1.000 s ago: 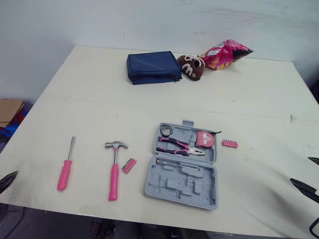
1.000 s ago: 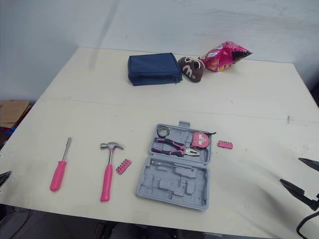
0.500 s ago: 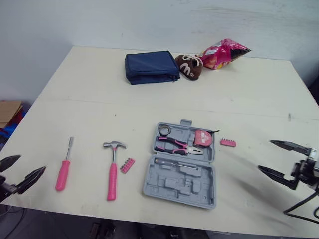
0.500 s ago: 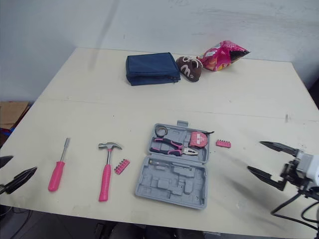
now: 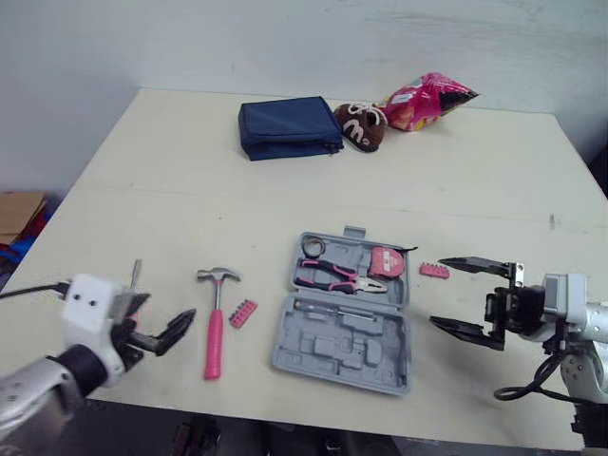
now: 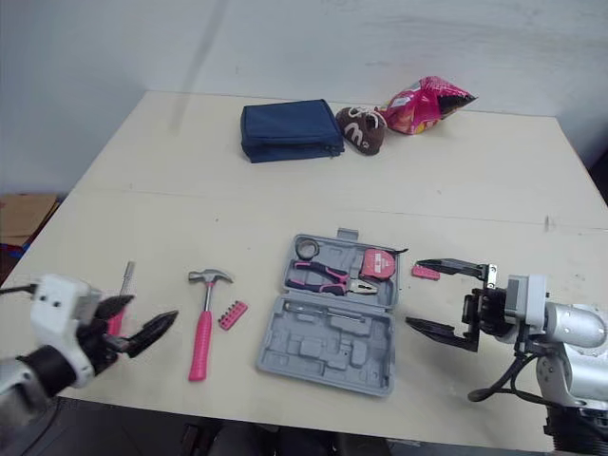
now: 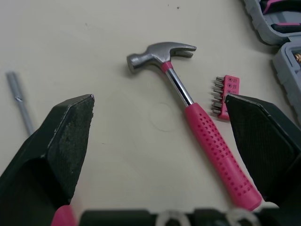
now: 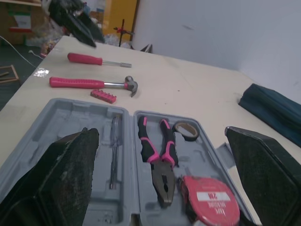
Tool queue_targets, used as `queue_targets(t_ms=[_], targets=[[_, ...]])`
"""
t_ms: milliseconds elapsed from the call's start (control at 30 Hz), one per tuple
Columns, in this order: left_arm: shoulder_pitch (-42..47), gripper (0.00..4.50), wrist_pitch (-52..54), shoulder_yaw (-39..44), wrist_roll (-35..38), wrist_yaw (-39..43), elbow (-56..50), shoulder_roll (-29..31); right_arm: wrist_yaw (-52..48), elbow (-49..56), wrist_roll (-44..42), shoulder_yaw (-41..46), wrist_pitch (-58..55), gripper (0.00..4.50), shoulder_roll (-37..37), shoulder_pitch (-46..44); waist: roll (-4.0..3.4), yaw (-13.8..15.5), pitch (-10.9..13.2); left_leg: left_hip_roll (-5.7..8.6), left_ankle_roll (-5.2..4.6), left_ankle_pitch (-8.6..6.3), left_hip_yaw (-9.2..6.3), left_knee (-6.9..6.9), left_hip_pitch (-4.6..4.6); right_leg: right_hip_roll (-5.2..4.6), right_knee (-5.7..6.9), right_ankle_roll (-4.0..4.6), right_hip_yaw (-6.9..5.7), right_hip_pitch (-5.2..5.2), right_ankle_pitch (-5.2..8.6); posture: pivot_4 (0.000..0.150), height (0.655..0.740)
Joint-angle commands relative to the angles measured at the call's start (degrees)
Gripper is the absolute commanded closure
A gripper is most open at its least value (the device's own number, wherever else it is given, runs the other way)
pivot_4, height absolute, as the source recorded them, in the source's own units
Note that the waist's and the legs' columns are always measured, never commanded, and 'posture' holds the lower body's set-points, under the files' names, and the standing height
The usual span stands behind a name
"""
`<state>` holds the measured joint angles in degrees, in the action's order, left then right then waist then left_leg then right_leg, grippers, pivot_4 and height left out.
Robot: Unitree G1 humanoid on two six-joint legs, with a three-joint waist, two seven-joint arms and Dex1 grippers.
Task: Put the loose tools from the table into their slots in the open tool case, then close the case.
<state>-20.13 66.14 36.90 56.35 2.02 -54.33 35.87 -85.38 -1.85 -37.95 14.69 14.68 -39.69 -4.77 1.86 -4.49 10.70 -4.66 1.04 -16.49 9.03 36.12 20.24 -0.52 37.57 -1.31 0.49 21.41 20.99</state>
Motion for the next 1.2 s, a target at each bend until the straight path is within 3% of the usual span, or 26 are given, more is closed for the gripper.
queue_targets(t_ms=[33, 100, 533, 867, 1000, 1200], targets=[[0.2, 0.03, 3.3, -5.0, 0.1, -7.1, -4.1, -1.7, 0.7, 0.8, -0.4, 0.4, -0.3, 0.00, 0.7, -1.2, 0.06, 0.0, 0.0, 0.00, -0.01, 0.01, 0.00, 0.03, 0.00, 0.00, 0.01, -0.01, 0.00, -0.01, -0.01, 0.150, 0.7400], [0.2, 0.03, 4.0, -7.3, 0.7, -10.4, -4.5, -4.5, 1.1, 0.9, -0.5, 0.3, -0.5, 0.00, 0.9, -1.5, 0.05, 0.1, 0.0, 0.01, -0.02, 0.04, -0.02, 0.05, -0.01, 0.00, 0.01, -0.01, 0.00, -0.03, -0.02, 0.150, 0.7400], [6.9, 0.03, 7.2, -18.7, -5.3, -15.6, -0.2, -6.4, 3.6, 3.3, 0.6, 0.8, -0.8, 0.00, 1.1, 0.0, 0.13, 1.3, 0.1, 0.04, 0.27, 0.23, -0.08, 0.06, 0.00, 0.03, 0.01, 0.01, 0.00, -0.05, -0.02, 0.150, 0.7400], [13.6, 0.03, 14.6, -19.8, -9.1, -15.8, 3.4, -7.6, 6.9, 6.5, 0.8, 1.6, -1.5, 0.00, 0.4, 1.4, 0.13, 1.5, 0.1, 0.05, 0.29, 0.24, -0.08, 0.03, 0.02, 0.03, 0.02, 0.00, 0.00, -0.02, -0.02, 0.150, 0.7400], [15.3, 1.27, 16.0, -21.7, -10.8, -14.4, 5.4, -8.6, 7.6, 7.1, 0.7, 2.0, -1.3, 0.00, 0.2, 1.9, 0.11, 1.5, 0.1, 0.06, 0.28, 0.32, -0.08, 0.06, 0.01, 0.02, 0.04, -0.03, 0.00, -0.05, -0.04, 0.150, 0.7400], [14.3, 3.97, 13.8, -25.1, -15.0, -11.5, 9.4, -9.5, 8.3, 7.1, 1.2, 2.7, -0.7, 0.00, 0.3, 2.4, -0.15, 1.9, -0.1, 0.16, 0.23, 0.40, -0.14, 0.05, -0.04, -0.04, 0.03, -0.06, 0.00, -0.14, -0.07, 0.150, 0.7400]])
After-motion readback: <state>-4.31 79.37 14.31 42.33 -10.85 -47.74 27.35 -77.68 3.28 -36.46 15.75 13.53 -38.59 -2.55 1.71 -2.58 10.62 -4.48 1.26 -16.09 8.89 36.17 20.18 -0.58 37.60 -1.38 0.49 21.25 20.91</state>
